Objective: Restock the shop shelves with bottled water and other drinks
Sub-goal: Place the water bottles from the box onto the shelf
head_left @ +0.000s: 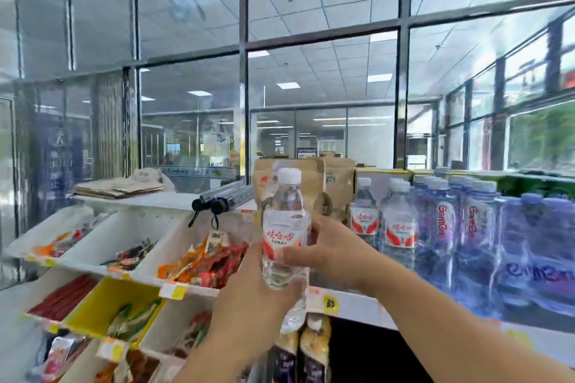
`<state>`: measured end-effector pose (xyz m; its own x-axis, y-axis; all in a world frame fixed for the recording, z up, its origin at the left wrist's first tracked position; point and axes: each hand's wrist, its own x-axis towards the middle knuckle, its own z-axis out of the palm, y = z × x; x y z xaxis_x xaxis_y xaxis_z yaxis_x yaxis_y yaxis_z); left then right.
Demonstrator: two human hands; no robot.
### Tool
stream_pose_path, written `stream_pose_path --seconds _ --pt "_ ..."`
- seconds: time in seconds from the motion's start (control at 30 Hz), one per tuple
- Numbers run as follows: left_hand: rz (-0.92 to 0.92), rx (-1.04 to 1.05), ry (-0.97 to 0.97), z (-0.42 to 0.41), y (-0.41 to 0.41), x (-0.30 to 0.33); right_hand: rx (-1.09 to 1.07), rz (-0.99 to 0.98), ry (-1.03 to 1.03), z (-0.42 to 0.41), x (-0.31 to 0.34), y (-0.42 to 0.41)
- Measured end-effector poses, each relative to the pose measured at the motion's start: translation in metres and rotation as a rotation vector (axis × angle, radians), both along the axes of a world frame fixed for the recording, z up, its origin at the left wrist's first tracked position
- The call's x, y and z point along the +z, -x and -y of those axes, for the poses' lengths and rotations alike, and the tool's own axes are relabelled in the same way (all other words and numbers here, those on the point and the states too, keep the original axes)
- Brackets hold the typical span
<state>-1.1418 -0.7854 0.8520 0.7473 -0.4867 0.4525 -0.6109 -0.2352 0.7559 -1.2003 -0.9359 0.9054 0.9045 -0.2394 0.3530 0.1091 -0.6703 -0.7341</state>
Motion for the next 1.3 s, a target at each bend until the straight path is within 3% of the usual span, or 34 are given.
stream_pose_path --seconds 0.17,0.33,0.7,1.3 --pt "-0.039 0.031 0.065 0.083 0.003 0.002 -0.26 0.079 0.167 0.051 0.007 0.026" --pt "-0.01 0.066 -0.041 0.147 0.013 -0.002 -0.437 0.211 0.189 0.101 -0.004 0.05" --pt "-0.052 0.134 -0.148 0.212 0.0 -0.019 -0.343 0.209 0.126 0.145 0.001 0.077" --pt "-0.101 0.091 -0.196 0.196 0.014 -0.019 -0.247 0.202 0.076 0.148 -0.022 0.108"
